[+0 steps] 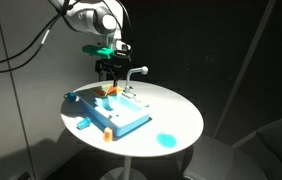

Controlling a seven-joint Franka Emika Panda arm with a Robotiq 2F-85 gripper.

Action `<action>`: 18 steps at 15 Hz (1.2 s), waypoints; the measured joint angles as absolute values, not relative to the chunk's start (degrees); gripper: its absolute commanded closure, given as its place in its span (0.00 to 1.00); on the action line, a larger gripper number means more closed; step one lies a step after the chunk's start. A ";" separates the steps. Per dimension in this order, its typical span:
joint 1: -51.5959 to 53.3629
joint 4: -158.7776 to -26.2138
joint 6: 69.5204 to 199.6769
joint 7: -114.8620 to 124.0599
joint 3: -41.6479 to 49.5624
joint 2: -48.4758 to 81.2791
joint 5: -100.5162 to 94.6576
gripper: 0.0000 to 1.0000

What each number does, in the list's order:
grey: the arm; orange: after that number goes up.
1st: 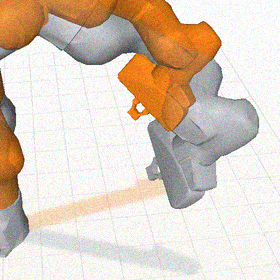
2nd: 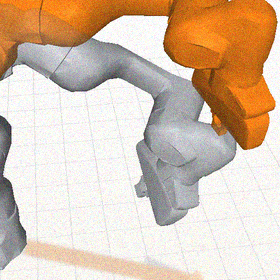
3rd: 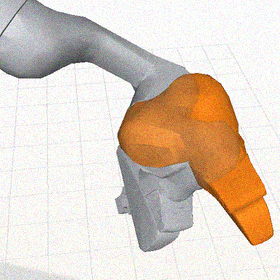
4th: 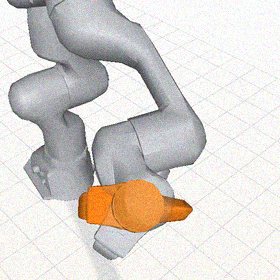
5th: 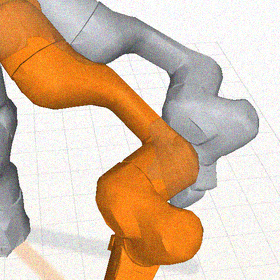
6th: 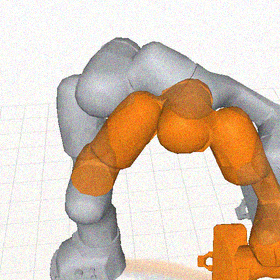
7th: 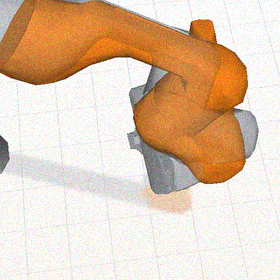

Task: Pick up the white container from the dish rack and place it on the light blue surface next to the tap

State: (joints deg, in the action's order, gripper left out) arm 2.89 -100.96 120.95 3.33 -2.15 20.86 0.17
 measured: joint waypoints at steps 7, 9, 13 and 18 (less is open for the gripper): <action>5.04 -107.84 120.56 8.59 -2.26 12.61 0.04 0.00; 5.00 -108.63 119.01 8.98 -2.20 9.96 0.04 0.00; 4.25 -108.72 113.09 8.99 -1.84 5.38 0.62 0.00; 2.47 -107.03 104.38 8.90 -1.02 2.57 1.61 0.00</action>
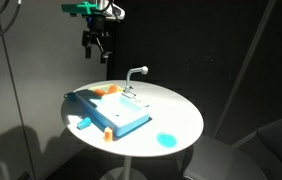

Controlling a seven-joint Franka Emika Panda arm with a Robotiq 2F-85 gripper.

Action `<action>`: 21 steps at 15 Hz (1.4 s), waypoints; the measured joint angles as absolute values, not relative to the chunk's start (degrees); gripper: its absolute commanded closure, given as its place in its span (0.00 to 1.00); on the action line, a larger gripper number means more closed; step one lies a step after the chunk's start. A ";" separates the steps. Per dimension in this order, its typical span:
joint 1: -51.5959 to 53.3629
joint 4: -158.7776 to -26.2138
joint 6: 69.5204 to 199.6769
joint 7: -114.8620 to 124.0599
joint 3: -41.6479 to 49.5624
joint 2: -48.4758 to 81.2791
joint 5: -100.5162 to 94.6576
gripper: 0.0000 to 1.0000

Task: Pick up the white container from the dish rack and place it on the light blue surface next to the tap

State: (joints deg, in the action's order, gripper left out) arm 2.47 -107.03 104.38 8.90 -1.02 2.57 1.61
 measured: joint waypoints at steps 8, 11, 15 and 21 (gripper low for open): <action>1.48 -104.41 98.64 8.19 -0.47 3.39 1.61 0.00; 1.49 -104.26 98.64 8.13 -0.47 3.66 1.61 0.00; 1.49 -104.14 98.62 8.12 -0.47 3.69 1.61 0.00; 1.49 -104.10 98.61 8.10 -0.47 3.73 1.61 0.00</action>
